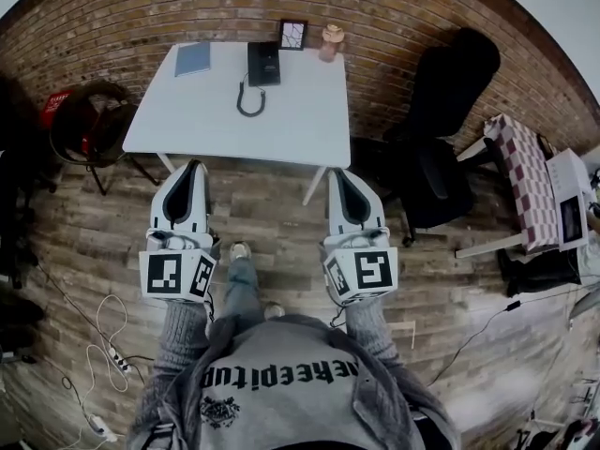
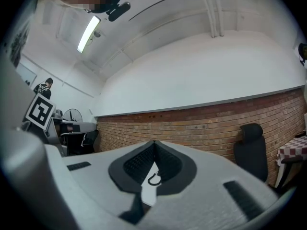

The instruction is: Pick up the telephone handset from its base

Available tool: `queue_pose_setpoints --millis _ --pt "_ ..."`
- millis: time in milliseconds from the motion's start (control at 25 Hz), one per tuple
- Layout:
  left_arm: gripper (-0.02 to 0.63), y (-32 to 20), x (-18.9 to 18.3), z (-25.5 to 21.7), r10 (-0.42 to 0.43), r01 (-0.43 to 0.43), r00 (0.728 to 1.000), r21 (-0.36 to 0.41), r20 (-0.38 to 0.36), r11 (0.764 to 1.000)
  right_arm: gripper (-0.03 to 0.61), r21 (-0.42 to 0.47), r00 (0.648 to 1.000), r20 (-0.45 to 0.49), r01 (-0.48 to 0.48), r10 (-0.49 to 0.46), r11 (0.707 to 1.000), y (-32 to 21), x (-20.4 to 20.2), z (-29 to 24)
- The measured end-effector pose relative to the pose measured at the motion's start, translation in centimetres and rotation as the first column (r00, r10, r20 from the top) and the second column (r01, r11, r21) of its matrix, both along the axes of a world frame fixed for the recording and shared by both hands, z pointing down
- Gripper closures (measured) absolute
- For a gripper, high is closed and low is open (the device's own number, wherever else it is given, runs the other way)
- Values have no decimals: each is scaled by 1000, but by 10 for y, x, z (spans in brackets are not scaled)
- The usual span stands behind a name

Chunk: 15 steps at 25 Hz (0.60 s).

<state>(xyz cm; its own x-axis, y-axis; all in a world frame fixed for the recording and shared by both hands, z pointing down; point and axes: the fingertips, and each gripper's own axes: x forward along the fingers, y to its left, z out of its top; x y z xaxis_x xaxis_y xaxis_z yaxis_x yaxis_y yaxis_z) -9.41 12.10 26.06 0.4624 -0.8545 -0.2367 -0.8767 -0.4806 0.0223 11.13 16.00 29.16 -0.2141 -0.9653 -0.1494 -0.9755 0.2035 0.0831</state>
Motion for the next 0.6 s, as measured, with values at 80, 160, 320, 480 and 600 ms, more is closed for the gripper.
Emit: queue_pose_setpoints --millis 80,160,320,480,600 --pt "600 -21 6 2 14 -14 1000 0 0 1000 575 3 1000 -1 -12 12 1000 -19 5 1" --pt "600 -45 10 3 26 -26 1000 0 -1 1000 575 3 1000 -6 -20 20 1000 -42 7 1" --pt "600 -102 9 0 39 -39 999 6 1 999 575 8 999 -14 -30 31 1000 -98 5 -3" --pt "600 -159 2 0 46 -46 999 3 4 999 575 16 999 -12 -47 47 999 -152 0 -7" --pt "600 -200 -1 -3 64 -64 998 6 6 998 575 15 998 -6 -66 66 998 -190 -3 -9"
